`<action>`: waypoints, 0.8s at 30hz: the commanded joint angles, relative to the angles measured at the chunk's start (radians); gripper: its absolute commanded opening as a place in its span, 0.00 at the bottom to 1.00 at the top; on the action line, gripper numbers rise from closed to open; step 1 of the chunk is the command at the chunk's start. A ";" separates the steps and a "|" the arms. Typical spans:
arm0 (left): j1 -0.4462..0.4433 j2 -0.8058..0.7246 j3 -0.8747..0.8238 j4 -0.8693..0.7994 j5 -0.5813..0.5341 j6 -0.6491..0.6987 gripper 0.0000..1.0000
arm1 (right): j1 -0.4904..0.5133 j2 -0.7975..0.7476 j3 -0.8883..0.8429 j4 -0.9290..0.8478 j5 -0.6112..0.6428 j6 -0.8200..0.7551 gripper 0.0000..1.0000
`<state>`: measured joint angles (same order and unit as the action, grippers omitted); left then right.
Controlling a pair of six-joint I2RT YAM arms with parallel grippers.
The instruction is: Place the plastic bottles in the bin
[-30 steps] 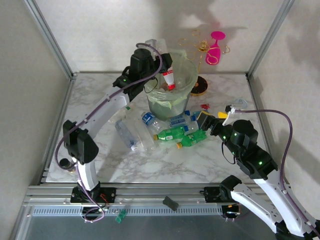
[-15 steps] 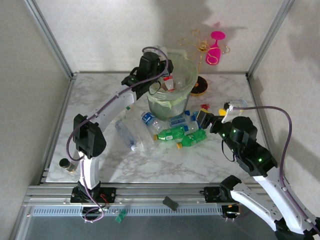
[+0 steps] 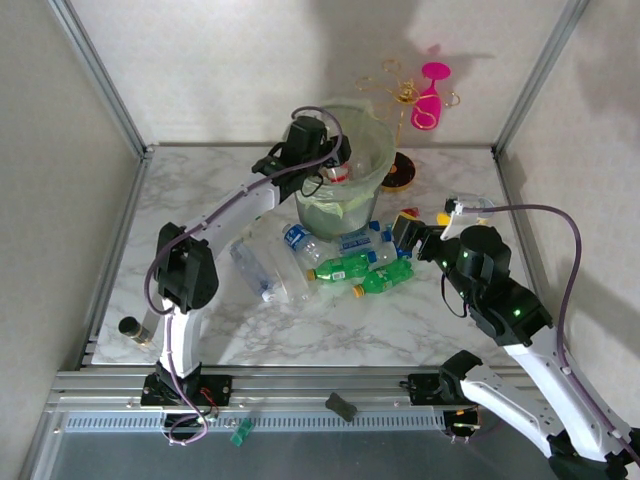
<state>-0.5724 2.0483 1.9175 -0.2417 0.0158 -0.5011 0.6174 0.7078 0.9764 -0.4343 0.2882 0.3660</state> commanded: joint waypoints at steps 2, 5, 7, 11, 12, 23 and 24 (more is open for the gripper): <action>0.007 0.029 0.060 -0.055 0.011 0.007 0.67 | -0.006 -0.007 0.046 -0.005 0.008 0.009 0.90; 0.007 0.014 0.061 -0.061 -0.001 0.005 0.73 | -0.006 -0.015 0.050 -0.013 0.008 0.017 0.90; 0.007 0.002 0.064 -0.065 0.005 0.003 0.75 | -0.007 -0.021 0.050 -0.019 0.010 0.019 0.90; 0.006 -0.040 0.066 -0.071 0.012 0.004 0.78 | -0.007 -0.035 0.046 -0.030 0.013 0.028 0.90; 0.006 -0.053 0.067 -0.071 0.010 0.005 0.78 | -0.006 -0.039 0.046 -0.033 0.013 0.030 0.90; -0.016 -0.314 -0.042 -0.035 0.060 0.034 0.82 | -0.007 -0.056 0.022 -0.037 -0.039 0.062 0.89; -0.023 -0.355 -0.083 -0.023 0.057 0.039 0.82 | -0.007 -0.053 0.015 -0.035 -0.063 0.059 0.89</action>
<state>-0.5770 1.7988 1.8946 -0.3000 0.0559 -0.4908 0.6174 0.6586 0.9966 -0.4774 0.2680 0.4091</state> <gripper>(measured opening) 0.822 0.889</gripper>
